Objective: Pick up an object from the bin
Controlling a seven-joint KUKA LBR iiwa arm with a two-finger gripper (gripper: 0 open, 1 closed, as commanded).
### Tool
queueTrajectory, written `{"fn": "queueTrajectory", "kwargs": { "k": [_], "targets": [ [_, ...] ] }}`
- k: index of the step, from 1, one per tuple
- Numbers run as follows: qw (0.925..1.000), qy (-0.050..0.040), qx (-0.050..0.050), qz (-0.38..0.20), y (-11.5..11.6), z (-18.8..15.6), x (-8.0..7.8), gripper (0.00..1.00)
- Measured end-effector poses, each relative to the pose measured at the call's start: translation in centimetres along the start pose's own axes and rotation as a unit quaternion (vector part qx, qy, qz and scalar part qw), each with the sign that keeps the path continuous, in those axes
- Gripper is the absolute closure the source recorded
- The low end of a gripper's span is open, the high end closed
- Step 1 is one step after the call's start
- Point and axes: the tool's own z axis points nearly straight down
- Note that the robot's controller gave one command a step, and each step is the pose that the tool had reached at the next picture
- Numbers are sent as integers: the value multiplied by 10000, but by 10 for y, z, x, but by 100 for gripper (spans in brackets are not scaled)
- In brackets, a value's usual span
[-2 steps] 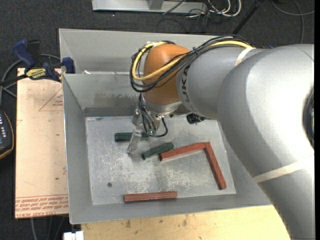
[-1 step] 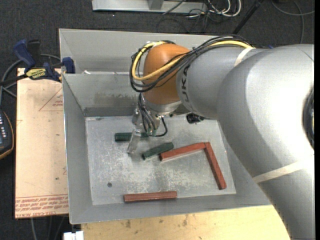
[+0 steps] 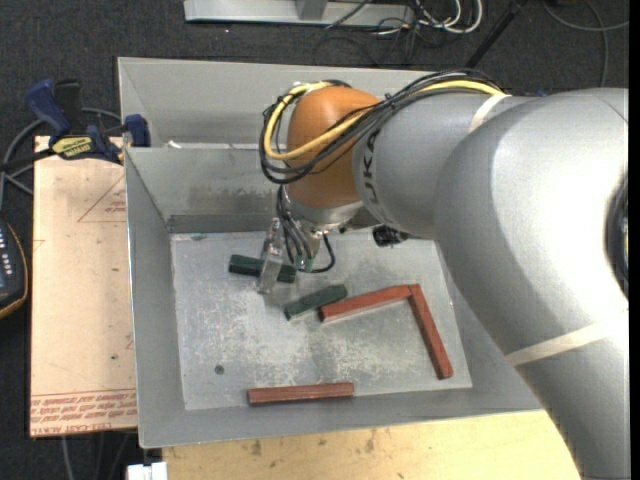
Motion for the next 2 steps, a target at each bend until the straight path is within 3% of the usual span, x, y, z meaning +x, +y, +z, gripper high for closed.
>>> {"fn": "queueTrajectory", "kwargs": {
  "k": [1,2],
  "targets": [
    [10000,-40,-17,-7,2,-97,-2,100],
    [10000,-14,-5,-14,3,-127,-4,100]
  ]
}}
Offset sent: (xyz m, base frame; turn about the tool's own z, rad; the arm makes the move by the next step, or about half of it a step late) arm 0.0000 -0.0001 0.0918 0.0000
